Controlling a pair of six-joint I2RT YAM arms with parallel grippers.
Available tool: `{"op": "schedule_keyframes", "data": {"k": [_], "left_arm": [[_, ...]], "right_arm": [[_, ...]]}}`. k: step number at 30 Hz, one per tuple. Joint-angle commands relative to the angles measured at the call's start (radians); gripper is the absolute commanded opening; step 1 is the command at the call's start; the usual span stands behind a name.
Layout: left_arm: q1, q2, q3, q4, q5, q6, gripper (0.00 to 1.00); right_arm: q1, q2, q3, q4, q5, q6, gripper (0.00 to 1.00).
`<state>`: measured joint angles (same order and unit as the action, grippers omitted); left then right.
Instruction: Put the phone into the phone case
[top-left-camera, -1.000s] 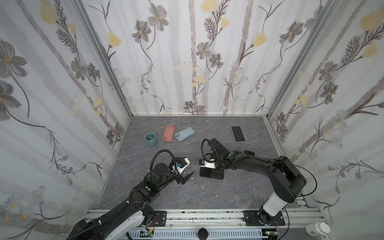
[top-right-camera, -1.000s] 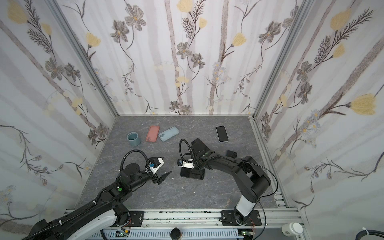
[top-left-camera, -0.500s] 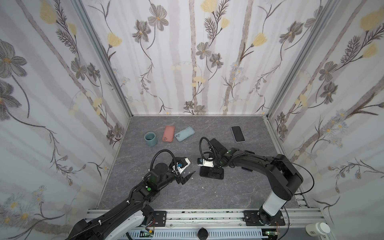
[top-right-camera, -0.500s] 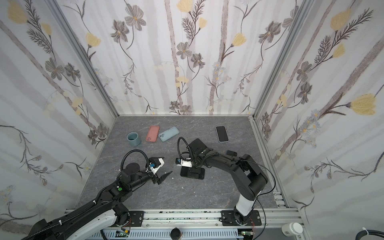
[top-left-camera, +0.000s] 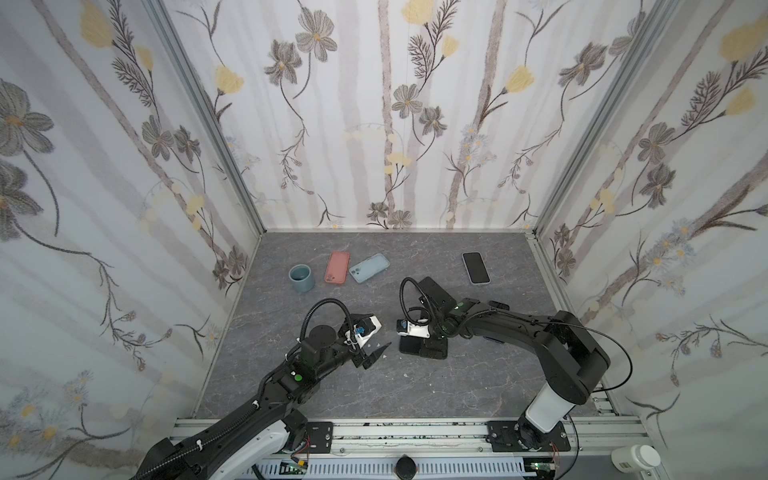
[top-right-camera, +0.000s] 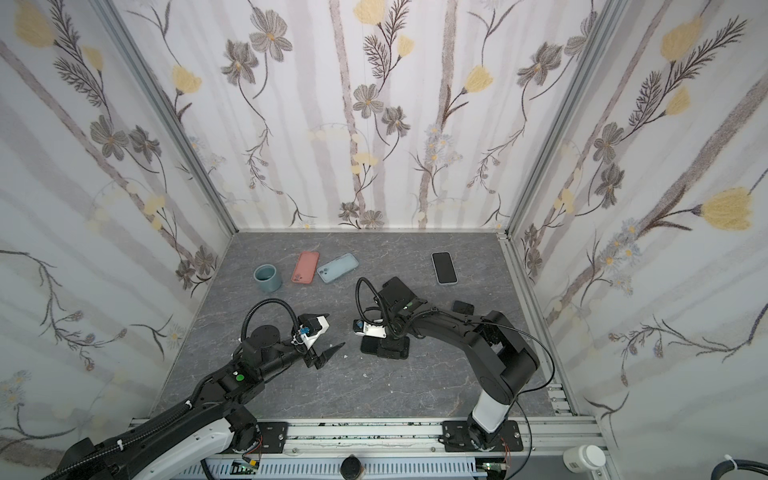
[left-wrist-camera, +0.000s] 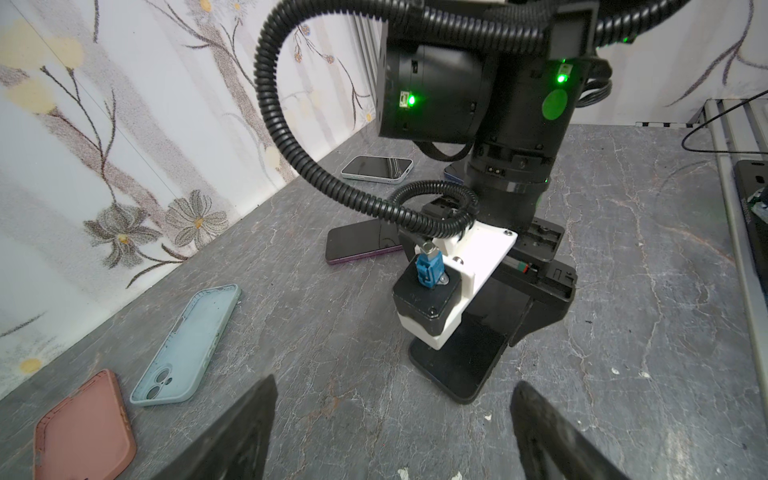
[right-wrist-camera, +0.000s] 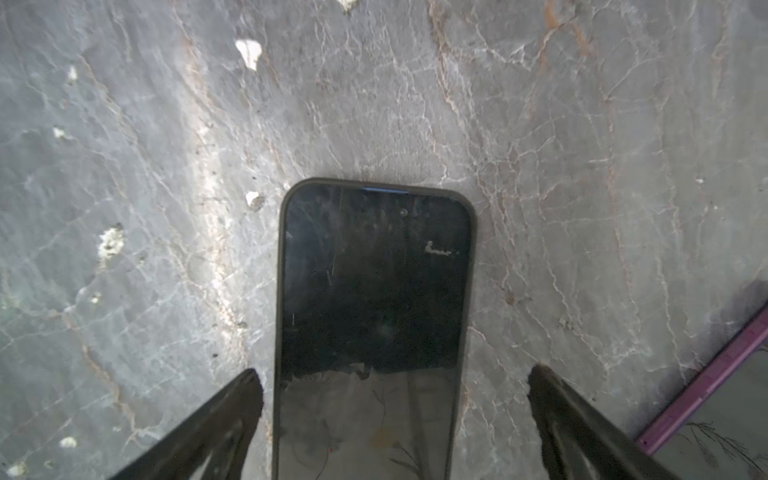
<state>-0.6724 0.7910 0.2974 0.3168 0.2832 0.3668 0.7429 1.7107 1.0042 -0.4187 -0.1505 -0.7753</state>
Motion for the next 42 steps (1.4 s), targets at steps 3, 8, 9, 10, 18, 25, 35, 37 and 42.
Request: {"op": "schedule_keyframes", "data": {"k": [3, 8, 9, 10, 18, 25, 35, 37, 42], "left_arm": [[0.002, 0.005, 0.018, -0.006, 0.011, 0.026, 0.88], [0.001, -0.011, 0.013, -0.018, 0.007, 0.027, 0.88], [0.002, -0.013, 0.014, -0.021, 0.006, 0.027, 0.88], [0.002, -0.015, 0.013, -0.021, 0.007, 0.027, 0.88], [0.001, -0.006, 0.016, -0.015, 0.008, 0.033, 0.89], [0.002, -0.009, 0.017, -0.019, 0.005, 0.041, 0.89], [0.002, -0.019, 0.018, -0.031, -0.005, 0.046, 0.89], [0.002, -0.023, 0.019, -0.034, -0.006, 0.046, 0.89], [0.002, -0.036, 0.017, -0.040, -0.012, 0.047, 0.89]], "right_arm": [[0.002, 0.045, 0.008, -0.003, 0.016, 0.010, 1.00], [0.003, 0.062, 0.016, 0.012, 0.023, 0.014, 1.00], [0.003, 0.064, 0.016, 0.015, 0.028, 0.014, 1.00], [0.003, 0.067, 0.017, 0.016, 0.032, 0.016, 1.00], [0.003, 0.053, 0.005, 0.012, 0.069, 0.023, 0.97], [0.004, 0.038, 0.006, 0.001, 0.078, 0.040, 0.86], [0.000, 0.004, 0.011, -0.003, 0.057, 0.061, 0.79], [-0.002, -0.004, 0.014, -0.003, 0.055, 0.062, 0.78], [-0.005, -0.019, 0.019, -0.006, 0.047, 0.065, 0.77]]}}
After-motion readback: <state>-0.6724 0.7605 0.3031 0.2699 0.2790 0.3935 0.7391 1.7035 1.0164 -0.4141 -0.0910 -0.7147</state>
